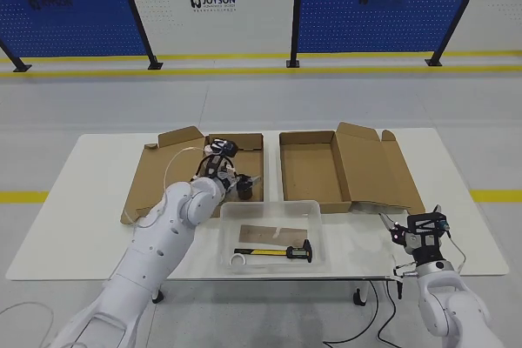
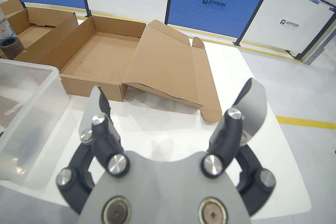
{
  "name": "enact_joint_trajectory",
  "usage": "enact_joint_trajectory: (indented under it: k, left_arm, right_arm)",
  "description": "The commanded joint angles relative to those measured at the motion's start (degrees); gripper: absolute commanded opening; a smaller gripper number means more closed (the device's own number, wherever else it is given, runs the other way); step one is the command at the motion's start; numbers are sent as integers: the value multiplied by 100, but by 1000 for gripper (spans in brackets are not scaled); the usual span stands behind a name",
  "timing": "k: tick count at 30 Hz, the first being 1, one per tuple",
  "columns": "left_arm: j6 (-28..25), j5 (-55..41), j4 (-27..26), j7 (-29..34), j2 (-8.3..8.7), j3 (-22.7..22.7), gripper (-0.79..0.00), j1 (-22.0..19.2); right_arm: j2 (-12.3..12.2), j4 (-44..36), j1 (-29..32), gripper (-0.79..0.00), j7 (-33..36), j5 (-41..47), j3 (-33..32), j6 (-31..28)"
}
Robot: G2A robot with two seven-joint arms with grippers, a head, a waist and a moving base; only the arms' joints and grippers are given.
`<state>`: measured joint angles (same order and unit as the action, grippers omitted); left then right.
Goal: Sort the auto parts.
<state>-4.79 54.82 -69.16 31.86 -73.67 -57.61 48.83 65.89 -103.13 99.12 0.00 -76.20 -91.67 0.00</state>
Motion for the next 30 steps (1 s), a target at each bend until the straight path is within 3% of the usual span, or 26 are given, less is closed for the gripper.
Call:
enact_joint_trajectory:
  k: [1, 12, 19, 30]
  left_arm:
    - [-80, 258, -350, -76, 50, -63, 0, 196]
    - [10, 1583, -1788, -942, 302, -652, 0, 1322]
    - [203, 1850, -2419, -1337, 413, -1163, 0, 2114]
    - [1105, 2298, -3339, -1788, 497, -1849, 0, 3430]
  right_arm:
    - [0, 0, 0, 0, 0, 0, 0, 0]
    - [0, 0, 0, 0, 0, 0, 0, 0]
    - [0, 0, 0, 0, 0, 0, 0, 0]
    - [0, 0, 0, 0, 0, 0, 0, 0]
